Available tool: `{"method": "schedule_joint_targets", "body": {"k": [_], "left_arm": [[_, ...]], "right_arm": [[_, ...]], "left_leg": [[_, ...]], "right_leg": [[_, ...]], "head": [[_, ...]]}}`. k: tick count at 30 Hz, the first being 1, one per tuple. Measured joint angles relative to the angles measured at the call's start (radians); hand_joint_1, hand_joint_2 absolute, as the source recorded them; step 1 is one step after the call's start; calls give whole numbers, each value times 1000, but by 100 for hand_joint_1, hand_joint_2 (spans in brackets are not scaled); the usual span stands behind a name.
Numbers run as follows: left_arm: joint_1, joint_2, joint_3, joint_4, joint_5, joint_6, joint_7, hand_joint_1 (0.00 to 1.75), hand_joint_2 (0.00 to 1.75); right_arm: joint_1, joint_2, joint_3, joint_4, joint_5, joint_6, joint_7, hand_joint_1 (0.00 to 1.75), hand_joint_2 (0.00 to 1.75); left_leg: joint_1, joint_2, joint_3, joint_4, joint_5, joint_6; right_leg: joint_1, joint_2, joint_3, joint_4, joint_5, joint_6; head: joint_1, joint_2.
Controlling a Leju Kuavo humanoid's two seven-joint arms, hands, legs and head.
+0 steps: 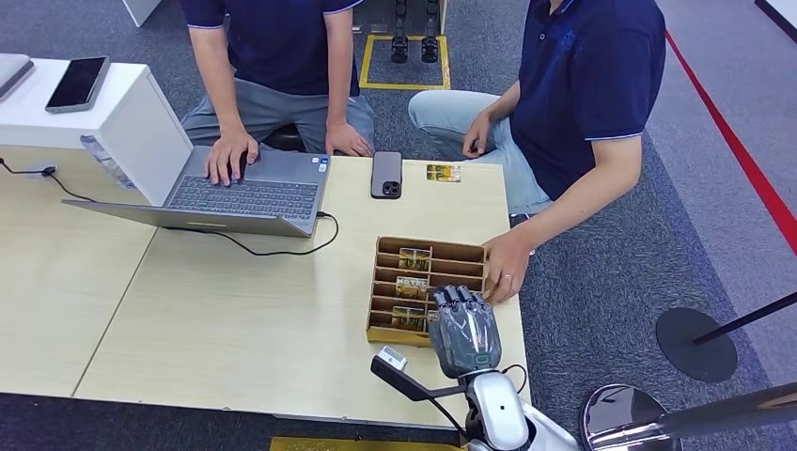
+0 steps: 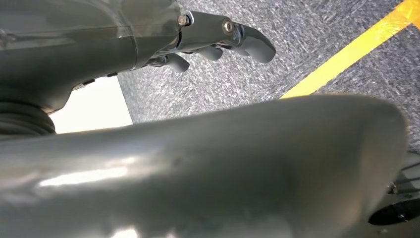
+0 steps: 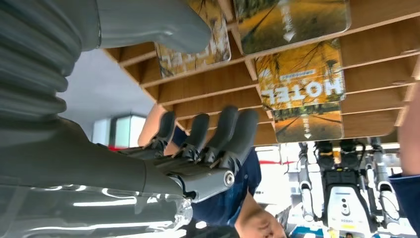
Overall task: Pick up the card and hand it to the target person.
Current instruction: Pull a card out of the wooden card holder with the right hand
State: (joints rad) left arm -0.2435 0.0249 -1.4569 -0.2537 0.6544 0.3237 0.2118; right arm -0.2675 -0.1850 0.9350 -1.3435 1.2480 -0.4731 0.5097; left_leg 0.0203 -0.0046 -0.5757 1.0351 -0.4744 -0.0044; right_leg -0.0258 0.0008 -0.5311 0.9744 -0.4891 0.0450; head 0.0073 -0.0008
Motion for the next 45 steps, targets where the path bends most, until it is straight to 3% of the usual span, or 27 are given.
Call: {"method": "schedule_joint_targets", "body": {"k": [8,12,14,19,32,45], "left_arm": [[-3,0,-10,0,-7,0,3,0,0],[-3,0,-16,0,-7,-1,4,0,0],[-2,0,-16,0,-7,-1,5,0,0],[-1,1,-16,0,-7,1,2,0,0],[0,1,-16,0,-5,4,-7,0,0],[1,1,-16,0,-4,8,-10,0,0]], "right_arm": [[-32,-1,0,0,55,57,26,69,175],[-36,-1,1,-13,100,100,29,107,175],[-39,-2,2,-28,131,150,29,115,175],[-42,-15,4,-93,179,261,30,110,175],[-27,-41,11,-198,172,288,32,77,175],[-12,-49,25,-214,139,290,10,91,175]], "left_leg": [[0,0,0,0,0,0],[0,0,0,0,0,0],[0,0,0,0,0,0],[0,0,0,0,0,0],[0,0,0,0,0,0],[0,0,0,0,0,0]], "right_leg": [[0,0,0,0,0,0],[0,0,0,0,0,0],[0,0,0,0,0,0],[0,0,0,0,0,0],[0,0,0,0,0,0],[0,0,0,0,0,0]], "head": [[0,0],[0,0],[0,0],[0,0],[0,0],[0,0]]}}
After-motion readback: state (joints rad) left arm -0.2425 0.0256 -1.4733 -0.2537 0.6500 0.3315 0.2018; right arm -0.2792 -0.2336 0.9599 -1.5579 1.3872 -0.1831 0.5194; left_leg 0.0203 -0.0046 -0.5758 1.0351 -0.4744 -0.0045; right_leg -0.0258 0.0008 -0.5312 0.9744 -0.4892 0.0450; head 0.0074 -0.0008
